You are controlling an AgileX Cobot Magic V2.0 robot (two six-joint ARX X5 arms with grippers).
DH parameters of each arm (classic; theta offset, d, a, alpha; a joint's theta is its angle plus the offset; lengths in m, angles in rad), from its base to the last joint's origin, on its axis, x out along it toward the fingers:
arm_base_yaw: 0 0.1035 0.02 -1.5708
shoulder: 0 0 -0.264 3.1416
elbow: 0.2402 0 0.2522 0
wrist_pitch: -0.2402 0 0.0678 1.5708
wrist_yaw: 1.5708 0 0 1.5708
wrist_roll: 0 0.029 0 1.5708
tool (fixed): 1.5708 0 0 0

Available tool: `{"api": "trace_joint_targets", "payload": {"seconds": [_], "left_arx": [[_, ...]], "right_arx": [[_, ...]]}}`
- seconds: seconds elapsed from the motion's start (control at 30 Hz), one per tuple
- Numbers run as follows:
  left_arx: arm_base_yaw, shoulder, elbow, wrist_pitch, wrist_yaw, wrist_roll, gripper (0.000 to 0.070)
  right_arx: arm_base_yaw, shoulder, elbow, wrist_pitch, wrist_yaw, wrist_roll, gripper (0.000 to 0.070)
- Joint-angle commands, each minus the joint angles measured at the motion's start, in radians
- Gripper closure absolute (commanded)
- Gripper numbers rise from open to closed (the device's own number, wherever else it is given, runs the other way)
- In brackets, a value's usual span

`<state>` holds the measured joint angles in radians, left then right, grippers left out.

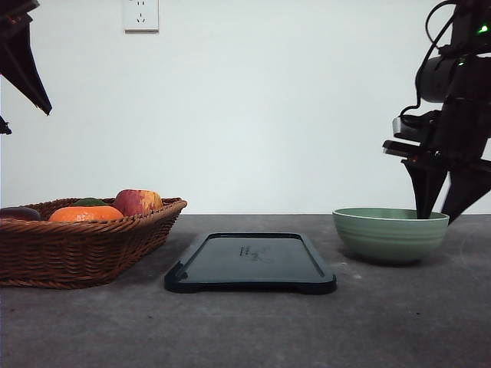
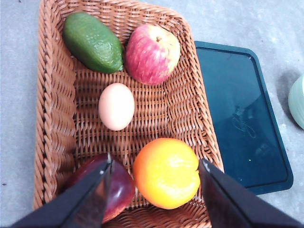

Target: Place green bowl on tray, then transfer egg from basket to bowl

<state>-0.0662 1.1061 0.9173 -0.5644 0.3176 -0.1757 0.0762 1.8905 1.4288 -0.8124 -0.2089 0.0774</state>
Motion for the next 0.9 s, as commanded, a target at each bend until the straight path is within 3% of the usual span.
{"api": "trace_joint_targets", "payload": {"seconds": [0.0,0.23,0.57,0.87], "left_arx": [[-0.002,0.009,0.023,0.011,0.005,0.006,0.0349],[-0.002,0.009,0.023,0.011,0.005,0.006,0.0349],[-0.002,0.009,0.023,0.011,0.005,0.006,0.035],[-0.002,0.009,0.023,0.011,0.005,0.006,0.035]], "right_arx": [[0.007,0.027,0.021,0.006,0.001,-0.011,0.0696],[0.009,0.024,0.034,-0.037,0.007,-0.011,0.0696],[0.023,0.022,0.25,-0.325,0.004,-0.032,0.0696],[0.141,0.025,0.39,-0.388,-0.003,-0.032,0.0696]]}}
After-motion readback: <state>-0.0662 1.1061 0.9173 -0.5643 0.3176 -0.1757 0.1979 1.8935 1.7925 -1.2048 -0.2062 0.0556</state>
